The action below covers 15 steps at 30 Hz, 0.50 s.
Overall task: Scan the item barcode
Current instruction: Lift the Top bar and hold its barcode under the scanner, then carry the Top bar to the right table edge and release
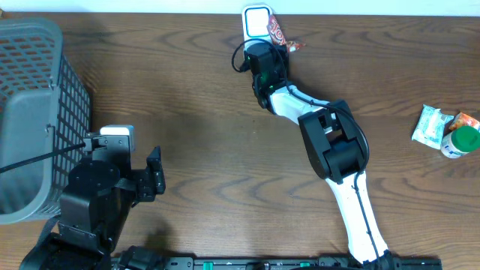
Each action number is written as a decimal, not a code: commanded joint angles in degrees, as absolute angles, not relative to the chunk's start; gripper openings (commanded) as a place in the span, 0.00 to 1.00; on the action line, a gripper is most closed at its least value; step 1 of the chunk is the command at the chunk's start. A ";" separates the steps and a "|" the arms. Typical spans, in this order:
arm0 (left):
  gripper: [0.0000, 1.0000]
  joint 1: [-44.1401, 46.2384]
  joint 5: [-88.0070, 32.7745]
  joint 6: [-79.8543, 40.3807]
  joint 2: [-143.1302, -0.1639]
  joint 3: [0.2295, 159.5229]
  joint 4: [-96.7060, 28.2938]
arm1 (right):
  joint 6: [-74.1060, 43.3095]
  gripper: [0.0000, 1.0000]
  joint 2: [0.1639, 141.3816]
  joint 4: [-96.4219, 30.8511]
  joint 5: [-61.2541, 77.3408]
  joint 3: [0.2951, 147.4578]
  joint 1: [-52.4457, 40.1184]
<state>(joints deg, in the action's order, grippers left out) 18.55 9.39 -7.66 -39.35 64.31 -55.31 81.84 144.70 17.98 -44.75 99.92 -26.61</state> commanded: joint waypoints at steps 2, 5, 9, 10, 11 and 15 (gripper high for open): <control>0.83 18.57 9.91 -7.53 -39.22 65.10 -55.33 | 83.05 0.01 141.53 19.07 -47.57 99.94 -27.49; 0.83 18.57 9.91 -7.53 -39.22 65.10 -55.33 | 80.01 0.01 137.21 18.74 -50.94 99.94 -27.53; 0.83 18.57 9.91 -7.53 -39.22 65.10 -55.33 | 72.31 0.01 130.06 7.33 -56.03 99.96 -26.35; 0.83 18.57 9.91 -7.53 -39.22 65.10 -55.33 | 69.67 0.01 128.29 2.57 -57.34 99.96 -25.80; 0.83 18.57 9.91 -7.53 -39.22 65.10 -55.33 | 66.19 0.01 126.72 -2.50 -58.57 99.96 -25.12; 0.83 18.57 9.91 -7.53 -39.22 65.10 -55.33 | 43.86 0.01 120.46 -27.35 -59.96 99.96 -20.67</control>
